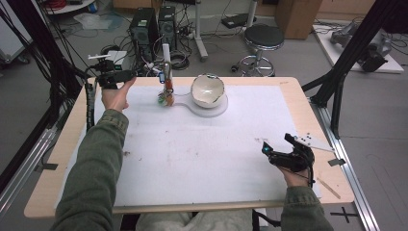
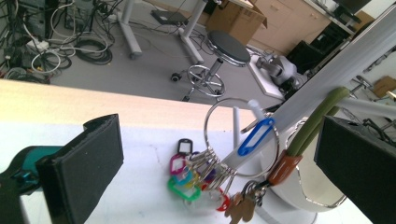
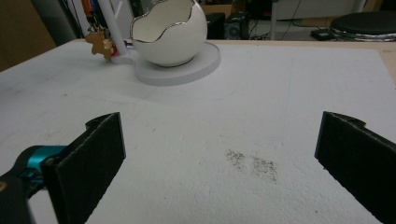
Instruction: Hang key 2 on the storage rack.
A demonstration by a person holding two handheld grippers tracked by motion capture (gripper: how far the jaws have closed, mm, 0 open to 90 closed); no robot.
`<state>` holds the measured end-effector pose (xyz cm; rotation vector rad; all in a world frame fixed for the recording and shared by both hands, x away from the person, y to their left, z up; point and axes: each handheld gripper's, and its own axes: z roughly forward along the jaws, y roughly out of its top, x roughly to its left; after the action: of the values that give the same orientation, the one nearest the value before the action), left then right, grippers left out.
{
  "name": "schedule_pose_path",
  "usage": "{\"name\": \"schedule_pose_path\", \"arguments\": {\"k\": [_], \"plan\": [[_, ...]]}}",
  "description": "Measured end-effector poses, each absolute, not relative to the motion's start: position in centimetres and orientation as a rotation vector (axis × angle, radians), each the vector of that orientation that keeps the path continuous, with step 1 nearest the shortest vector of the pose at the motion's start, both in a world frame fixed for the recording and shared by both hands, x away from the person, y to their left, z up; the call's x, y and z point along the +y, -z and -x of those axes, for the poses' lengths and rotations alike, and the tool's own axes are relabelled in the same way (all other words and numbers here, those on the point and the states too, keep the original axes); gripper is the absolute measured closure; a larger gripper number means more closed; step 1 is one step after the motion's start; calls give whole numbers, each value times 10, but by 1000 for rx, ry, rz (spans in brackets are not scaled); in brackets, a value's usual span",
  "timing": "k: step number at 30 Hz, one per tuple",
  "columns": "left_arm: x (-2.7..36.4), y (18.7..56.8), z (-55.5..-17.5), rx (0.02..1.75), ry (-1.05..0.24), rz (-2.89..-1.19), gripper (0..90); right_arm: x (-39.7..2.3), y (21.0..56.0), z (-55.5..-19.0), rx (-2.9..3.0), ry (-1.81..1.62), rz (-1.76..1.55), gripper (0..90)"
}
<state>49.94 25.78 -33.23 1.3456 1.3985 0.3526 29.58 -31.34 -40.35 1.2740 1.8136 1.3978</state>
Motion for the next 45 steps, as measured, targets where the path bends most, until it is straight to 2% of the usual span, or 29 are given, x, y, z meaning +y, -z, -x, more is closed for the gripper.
{"name": "schedule_pose_path", "arguments": {"k": [7,24,45], "plan": [[264,338,-483,1397,-424,-1365,17,-314,404,-296,1813,-1397,-1274,8],[268,343,-452,1345,-420,-1417,16,-315,403,-296,1810,-1401,-1280,8],[290,372,-403,1320,-452,-1355,17,-312,404,-296,1821,-1391,-1272,8]]}}
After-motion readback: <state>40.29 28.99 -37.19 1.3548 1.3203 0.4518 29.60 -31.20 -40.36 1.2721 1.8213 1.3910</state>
